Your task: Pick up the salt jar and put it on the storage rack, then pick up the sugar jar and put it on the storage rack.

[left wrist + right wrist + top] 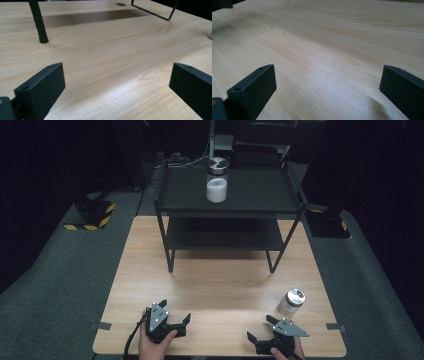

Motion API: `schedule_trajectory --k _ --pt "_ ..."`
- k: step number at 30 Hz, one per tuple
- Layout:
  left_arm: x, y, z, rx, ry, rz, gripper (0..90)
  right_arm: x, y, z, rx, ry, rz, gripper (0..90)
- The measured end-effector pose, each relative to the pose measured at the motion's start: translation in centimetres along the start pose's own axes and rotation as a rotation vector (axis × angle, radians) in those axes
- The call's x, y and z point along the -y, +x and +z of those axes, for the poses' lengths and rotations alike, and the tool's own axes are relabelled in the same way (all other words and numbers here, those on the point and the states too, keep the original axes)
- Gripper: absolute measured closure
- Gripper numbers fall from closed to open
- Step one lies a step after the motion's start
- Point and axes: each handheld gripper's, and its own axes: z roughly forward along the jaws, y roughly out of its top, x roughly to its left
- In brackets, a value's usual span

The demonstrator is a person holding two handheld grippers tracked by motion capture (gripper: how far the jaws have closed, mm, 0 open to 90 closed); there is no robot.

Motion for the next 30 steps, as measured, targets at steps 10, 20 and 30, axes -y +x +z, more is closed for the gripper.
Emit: schedule_trajectory --k 10,20,30 --pt "-1.2 -0.2 0.0 -0.006 0.091 -0.005 0.6 0.0 0.0 0.0 0.0 0.0 -0.002 0.2" --pt "-1.1 -0.6 0.0 -0.014 0.088 0.012 0.7 0.0 0.1 0.0 0.001 0.005 -0.007 0.2" --pt "-1.1 -0.4 0.0 0.003 0.081 0.001 0.7 -0.1 0.2 0.1 0.005 0.006 -0.008 0.2"
